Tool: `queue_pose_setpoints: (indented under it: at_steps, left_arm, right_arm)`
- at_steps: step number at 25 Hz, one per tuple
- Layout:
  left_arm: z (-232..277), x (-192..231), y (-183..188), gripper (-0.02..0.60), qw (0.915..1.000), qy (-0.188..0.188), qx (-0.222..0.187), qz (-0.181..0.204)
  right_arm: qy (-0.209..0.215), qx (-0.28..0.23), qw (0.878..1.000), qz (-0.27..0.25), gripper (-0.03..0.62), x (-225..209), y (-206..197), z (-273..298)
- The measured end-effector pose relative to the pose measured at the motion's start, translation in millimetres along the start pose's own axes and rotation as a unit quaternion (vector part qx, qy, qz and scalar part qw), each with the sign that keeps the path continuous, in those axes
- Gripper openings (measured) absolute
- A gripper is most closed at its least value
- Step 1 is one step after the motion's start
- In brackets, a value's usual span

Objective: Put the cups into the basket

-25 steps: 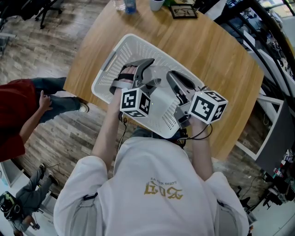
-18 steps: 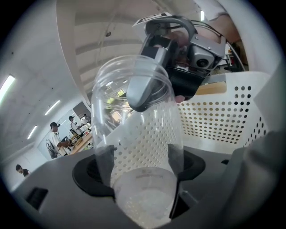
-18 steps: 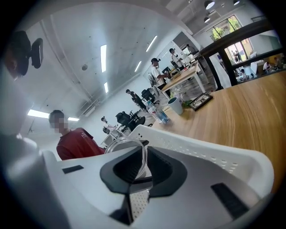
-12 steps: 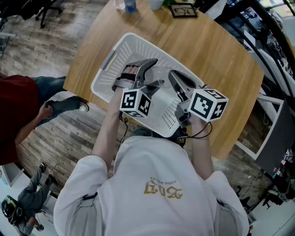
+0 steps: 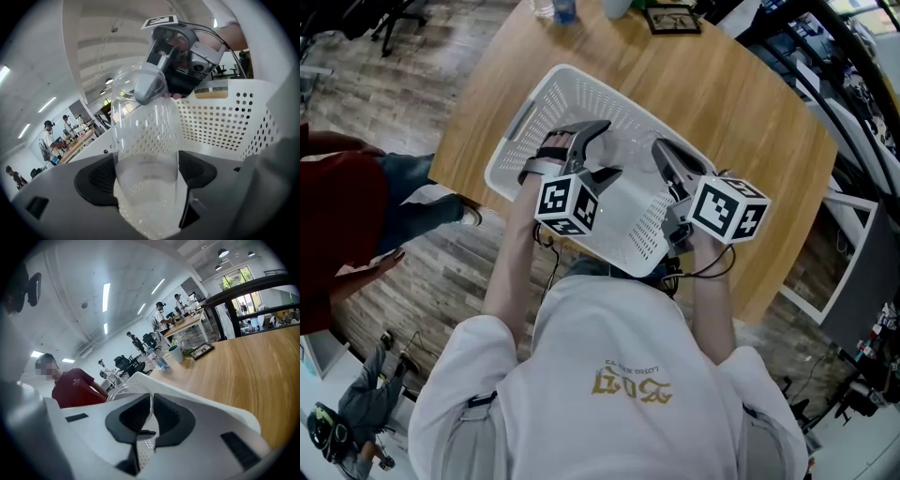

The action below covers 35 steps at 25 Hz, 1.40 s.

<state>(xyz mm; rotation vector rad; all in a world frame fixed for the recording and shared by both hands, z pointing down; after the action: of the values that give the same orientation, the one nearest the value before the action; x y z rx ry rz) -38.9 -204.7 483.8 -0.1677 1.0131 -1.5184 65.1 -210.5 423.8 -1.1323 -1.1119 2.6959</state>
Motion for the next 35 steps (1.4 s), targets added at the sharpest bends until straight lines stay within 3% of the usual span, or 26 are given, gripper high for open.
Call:
queue_pose_setpoints:
  at_steps: [6,10,17,21,26,35]
  left_arm:
    - [-7,5,4,0.396,0.9998,0.004,-0.007,0.017]
    - [-17,15,6,0.396,0.9996,0.013,-0.024,-0.006]
    - [-23,16,5,0.396,0.9996,0.005,-0.027,0.010]
    - [-26,19,5,0.396,0.9993,-0.010,-0.037,0.000]
    - [-26,14,2,0.394,0.9967,-0.053,-0.053,-0.030]
    - [-23,16,-7,0.393,0.9940,-0.085,-0.049,-0.048]
  right_arm:
    - [-0.019,-0.008,1.000,-0.012,0.032,0,2,-3]
    - [-0.070,-0.004,0.995,-0.075,0.032,2,5,-8]
    - [-0.112,0.015,0.983,-0.147,0.032,3,0,-4]
    - [-0.132,0.031,0.976,-0.172,0.032,-1,0,-4]
    - [-0.157,0.077,0.957,-0.232,0.032,-1,-7,1]
    - [-0.169,0.118,0.941,-0.267,0.032,-1,-14,10]
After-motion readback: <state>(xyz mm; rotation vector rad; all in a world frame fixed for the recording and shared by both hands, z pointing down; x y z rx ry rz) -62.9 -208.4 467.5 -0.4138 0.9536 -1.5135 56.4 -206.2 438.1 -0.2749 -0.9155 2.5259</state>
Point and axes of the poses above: the fingertips, and each gripper's own axes: z forward along the fingers, x to its left, y out of its top, the point moved 4 cm from there along -z, backward along the fingers
